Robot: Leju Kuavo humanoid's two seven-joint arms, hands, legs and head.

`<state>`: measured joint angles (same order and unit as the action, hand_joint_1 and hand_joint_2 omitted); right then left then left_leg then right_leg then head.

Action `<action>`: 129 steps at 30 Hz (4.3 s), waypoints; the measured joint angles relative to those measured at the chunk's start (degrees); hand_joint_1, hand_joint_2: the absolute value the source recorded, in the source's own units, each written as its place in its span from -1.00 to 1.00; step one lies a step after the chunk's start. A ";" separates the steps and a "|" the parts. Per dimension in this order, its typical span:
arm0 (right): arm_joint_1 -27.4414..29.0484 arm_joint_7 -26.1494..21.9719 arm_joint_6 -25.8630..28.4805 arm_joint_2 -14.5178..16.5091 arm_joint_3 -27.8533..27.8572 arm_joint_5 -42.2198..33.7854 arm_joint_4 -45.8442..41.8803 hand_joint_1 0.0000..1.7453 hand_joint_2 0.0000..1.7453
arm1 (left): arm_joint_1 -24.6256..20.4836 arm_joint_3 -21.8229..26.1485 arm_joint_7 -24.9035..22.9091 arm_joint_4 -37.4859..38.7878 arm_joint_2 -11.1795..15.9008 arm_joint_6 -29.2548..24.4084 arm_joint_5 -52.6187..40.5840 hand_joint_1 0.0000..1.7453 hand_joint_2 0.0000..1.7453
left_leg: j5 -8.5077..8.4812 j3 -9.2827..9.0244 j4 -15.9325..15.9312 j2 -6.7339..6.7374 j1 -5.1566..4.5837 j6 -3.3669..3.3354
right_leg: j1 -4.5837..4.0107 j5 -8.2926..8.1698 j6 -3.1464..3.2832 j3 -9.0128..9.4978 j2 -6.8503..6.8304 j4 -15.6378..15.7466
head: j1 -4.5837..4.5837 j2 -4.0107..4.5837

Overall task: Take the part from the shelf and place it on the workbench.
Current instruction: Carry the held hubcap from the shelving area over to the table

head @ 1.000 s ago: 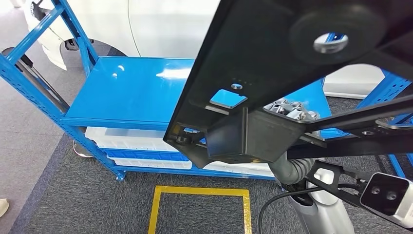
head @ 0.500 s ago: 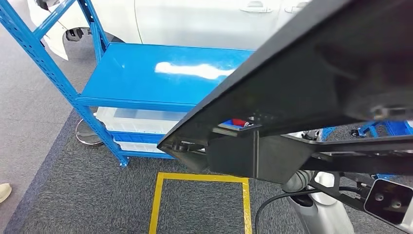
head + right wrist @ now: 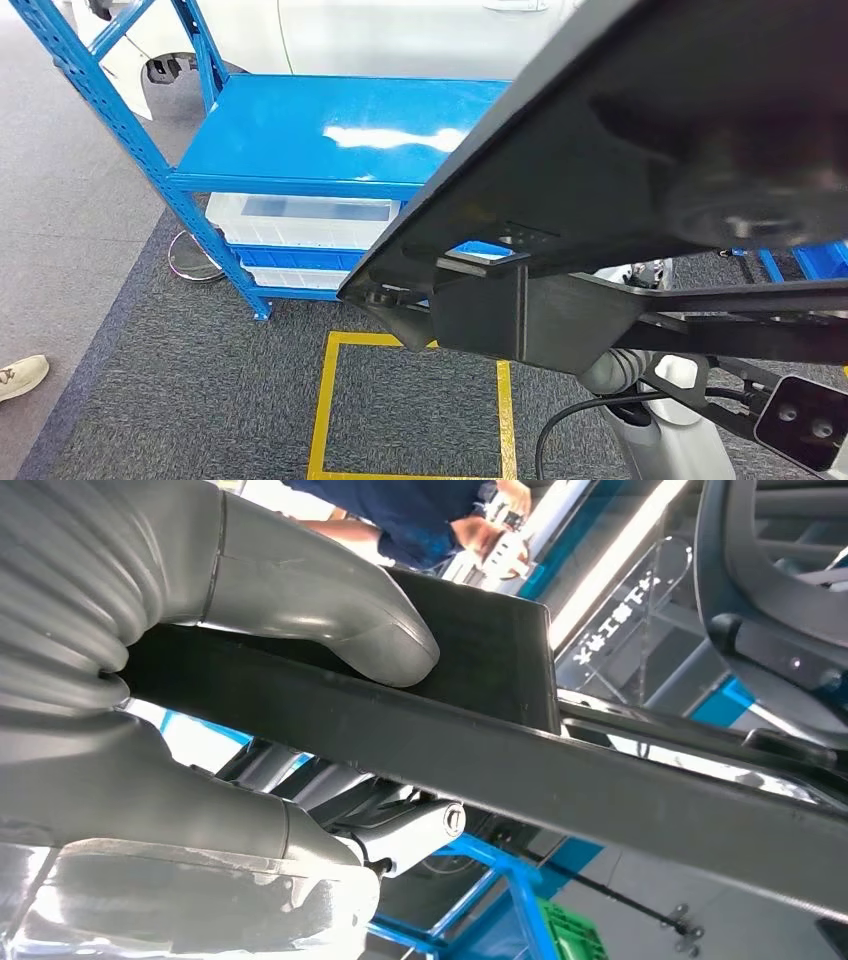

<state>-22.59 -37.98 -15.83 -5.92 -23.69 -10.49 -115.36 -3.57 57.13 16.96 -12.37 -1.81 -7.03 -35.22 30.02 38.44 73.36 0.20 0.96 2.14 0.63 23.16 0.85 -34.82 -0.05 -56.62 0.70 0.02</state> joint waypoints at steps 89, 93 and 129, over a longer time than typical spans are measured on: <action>4.22 -1.58 3.53 -7.44 3.89 -1.26 1.03 1.00 1.00 | 0.40 2.12 -3.72 -0.02 -1.51 -0.28 -5.94 -1.00 1.00 | 4.88 -0.91 -1.30 0.53 -0.01 0.26 | -0.07 1.23 0.78 0.01 1.18 -1.21 | -0.52 0.00; 3.98 -1.55 3.28 -7.43 4.27 -1.40 2.18 1.00 1.00 | 0.51 2.32 -4.23 -0.02 -1.51 -0.39 -6.52 -1.00 1.00 | -0.36 -2.74 -6.68 -1.12 -0.07 -0.62 | -0.39 1.19 0.80 0.03 4.19 -1.51 | -0.52 -0.01; 5.42 -1.88 6.61 -8.60 6.12 0.33 6.30 1.00 1.00 | 1.15 5.75 -3.85 -0.15 0.87 -2.26 -5.12 -1.00 1.00 | -3.32 -6.63 -16.30 -3.84 -0.36 -1.48 | 0.36 1.19 -0.59 -1.18 7.88 -1.93 | -0.47 -0.02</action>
<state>-17.17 -39.86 -9.22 -14.52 -17.57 -10.16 -109.06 -2.42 62.88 13.10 -12.52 -0.94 -9.28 -40.34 26.70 31.81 57.06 -3.64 0.60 0.66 0.99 24.35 0.26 -36.00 7.82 -58.55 0.23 0.01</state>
